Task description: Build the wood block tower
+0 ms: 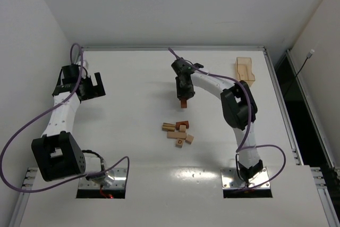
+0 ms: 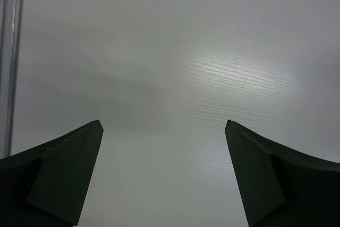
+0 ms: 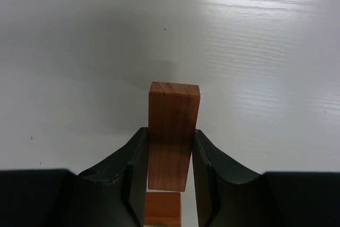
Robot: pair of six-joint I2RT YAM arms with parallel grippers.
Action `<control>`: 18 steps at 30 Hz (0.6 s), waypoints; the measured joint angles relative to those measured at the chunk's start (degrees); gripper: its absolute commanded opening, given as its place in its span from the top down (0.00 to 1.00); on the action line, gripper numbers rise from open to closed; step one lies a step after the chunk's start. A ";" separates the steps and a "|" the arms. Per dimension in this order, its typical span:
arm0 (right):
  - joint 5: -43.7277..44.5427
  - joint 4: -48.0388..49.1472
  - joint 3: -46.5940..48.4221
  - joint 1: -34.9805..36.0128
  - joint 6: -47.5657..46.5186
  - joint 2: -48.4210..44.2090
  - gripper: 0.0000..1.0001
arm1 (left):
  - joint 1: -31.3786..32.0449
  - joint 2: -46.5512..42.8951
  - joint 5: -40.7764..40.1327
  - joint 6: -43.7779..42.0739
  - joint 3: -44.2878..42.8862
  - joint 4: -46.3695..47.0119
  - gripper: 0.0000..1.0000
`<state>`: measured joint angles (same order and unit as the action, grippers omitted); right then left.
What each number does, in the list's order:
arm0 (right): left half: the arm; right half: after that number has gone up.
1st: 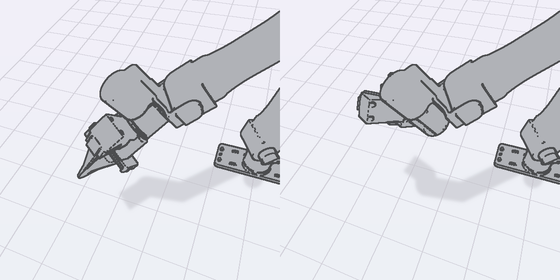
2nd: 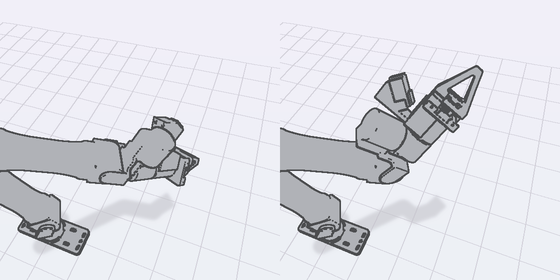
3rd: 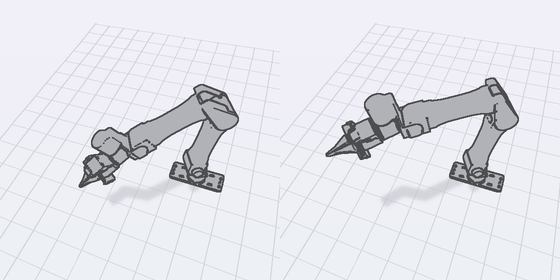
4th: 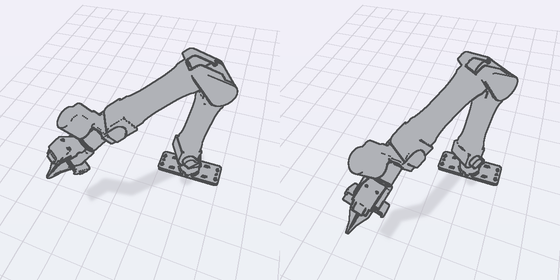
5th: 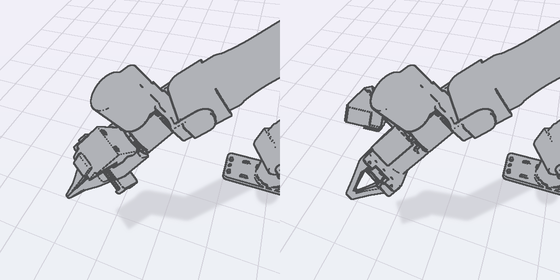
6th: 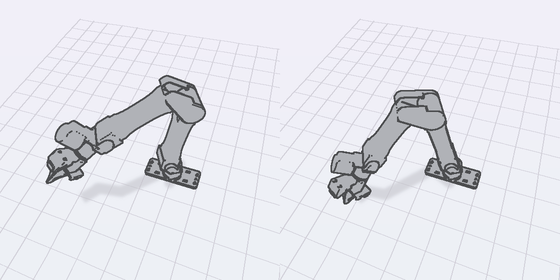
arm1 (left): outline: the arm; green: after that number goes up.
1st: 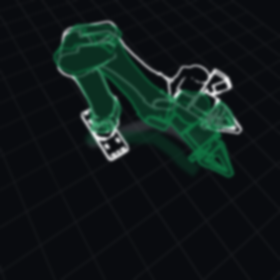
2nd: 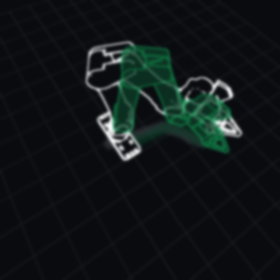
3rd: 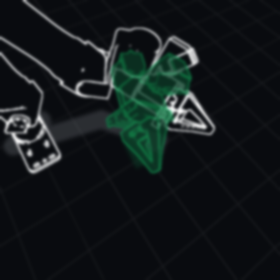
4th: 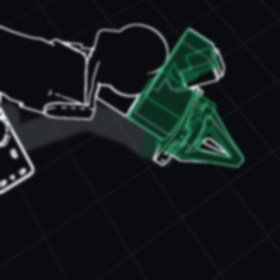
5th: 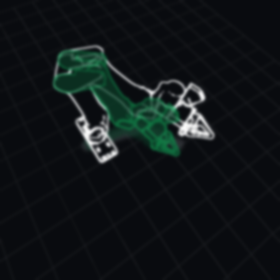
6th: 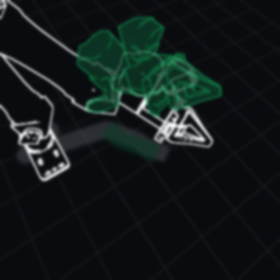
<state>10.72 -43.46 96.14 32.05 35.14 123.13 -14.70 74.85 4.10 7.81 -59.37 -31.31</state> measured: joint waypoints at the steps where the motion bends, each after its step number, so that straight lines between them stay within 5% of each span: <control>1: -0.96 0.24 0.00 0.00 -0.02 0.37 1.00 | 0.00 0.28 0.13 0.17 0.00 0.00 0.00; 11: -4.07 1.44 0.02 0.02 -1.01 5.25 1.00 | 0.00 1.49 1.25 0.20 -0.02 -0.04 0.00; 18: -4.94 2.60 0.07 0.17 -2.95 5.31 0.32 | -0.02 1.49 2.62 -0.63 -0.02 -0.04 0.00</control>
<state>5.78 -40.86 96.20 32.23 32.18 128.44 -14.72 76.34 6.72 7.18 -59.40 -31.35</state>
